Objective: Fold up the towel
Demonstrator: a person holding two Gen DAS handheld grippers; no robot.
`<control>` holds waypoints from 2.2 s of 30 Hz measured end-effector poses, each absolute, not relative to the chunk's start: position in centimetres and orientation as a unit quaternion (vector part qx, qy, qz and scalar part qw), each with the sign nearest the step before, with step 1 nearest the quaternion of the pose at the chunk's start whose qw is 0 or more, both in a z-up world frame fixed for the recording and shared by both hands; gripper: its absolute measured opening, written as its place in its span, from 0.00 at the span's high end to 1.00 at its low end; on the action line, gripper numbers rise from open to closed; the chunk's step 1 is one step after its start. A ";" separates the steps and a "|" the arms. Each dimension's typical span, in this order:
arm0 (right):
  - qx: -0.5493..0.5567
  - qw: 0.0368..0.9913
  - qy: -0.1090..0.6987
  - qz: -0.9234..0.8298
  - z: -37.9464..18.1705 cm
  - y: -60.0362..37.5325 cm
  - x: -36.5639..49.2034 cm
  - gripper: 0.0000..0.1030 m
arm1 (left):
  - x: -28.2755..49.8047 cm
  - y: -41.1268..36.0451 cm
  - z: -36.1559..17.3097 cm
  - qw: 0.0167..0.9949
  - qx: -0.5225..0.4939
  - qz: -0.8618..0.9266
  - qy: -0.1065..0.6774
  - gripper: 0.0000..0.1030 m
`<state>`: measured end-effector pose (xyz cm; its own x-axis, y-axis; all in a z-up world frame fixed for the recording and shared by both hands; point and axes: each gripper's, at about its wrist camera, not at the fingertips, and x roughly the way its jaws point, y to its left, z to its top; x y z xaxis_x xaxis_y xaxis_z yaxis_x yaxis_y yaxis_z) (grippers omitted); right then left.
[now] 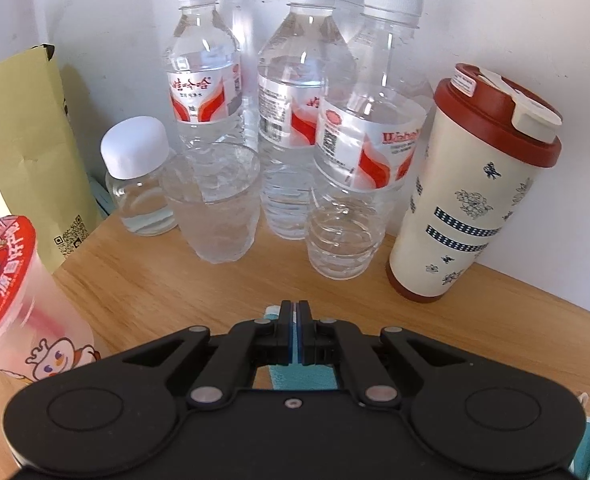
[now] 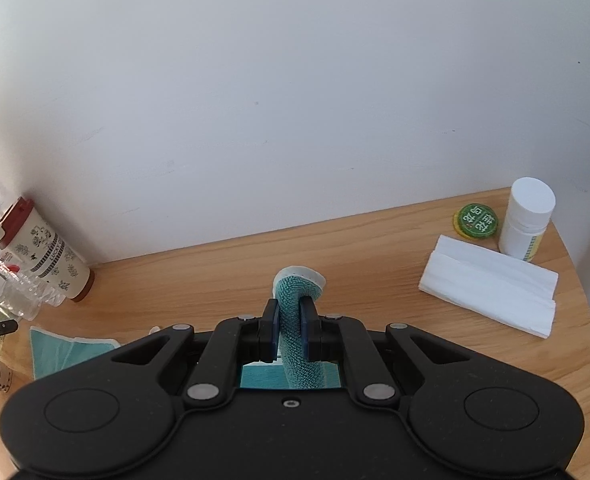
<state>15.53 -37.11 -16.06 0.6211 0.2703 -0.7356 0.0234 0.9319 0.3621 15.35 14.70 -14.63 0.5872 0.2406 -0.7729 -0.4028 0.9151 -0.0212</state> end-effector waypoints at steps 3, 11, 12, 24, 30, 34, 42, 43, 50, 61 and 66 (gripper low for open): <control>0.169 0.884 0.429 0.075 -16.0 -36.5 15.6 0.90 | 15.3 15.0 -14.7 0.885 -0.099 0.181 0.417 0.99; 0.158 0.884 0.430 0.094 -15.7 -34.5 15.8 0.90 | 15.1 15.1 -14.4 0.888 -0.099 0.174 0.414 0.99; 0.157 0.884 0.430 0.096 -15.7 -34.3 15.8 0.90 | 15.0 15.1 -14.3 0.889 -0.099 0.172 0.413 0.99; 0.145 0.881 0.432 0.125 -15.2 -32.1 15.6 0.90 | 14.0 14.0 -12.8 0.902 -0.081 0.138 0.400 0.99; 0.138 0.877 0.438 0.144 -15.1 -30.7 15.2 0.90 | 13.3 12.1 -12.4 0.910 -0.060 0.091 0.399 0.99; 0.128 0.873 0.442 0.161 -15.0 -29.3 14.8 0.90 | 12.8 10.0 -12.2 0.917 -0.027 0.054 0.395 0.99; 0.125 0.871 0.441 0.176 -14.3 -28.2 14.1 0.90 | 11.8 7.1 -11.4 0.919 -0.016 -0.006 0.393 0.99; 0.125 0.871 0.442 0.176 -14.3 -28.1 14.0 0.90 | 11.6 6.7 -11.3 0.920 -0.013 -0.013 0.392 0.99; 0.110 0.863 0.450 0.200 -14.0 -27.2 12.6 0.90 | 9.8 3.3 -10.6 0.920 0.024 -0.084 0.383 0.99; 0.067 0.841 0.469 0.260 -14.0 -24.7 9.6 0.90 | 6.1 -0.8 -10.9 0.899 0.080 -0.187 0.387 0.98; 0.075 0.843 0.469 0.252 -14.1 -25.1 9.5 0.90 | 7.4 1.8 -11.5 0.905 0.033 -0.134 0.402 0.95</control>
<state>9.50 -25.05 -14.05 0.4336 0.4946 -0.7533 -0.3543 0.8622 0.3622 7.39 1.76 -11.49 0.6410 -0.2160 -0.7365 0.2688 0.9620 -0.0482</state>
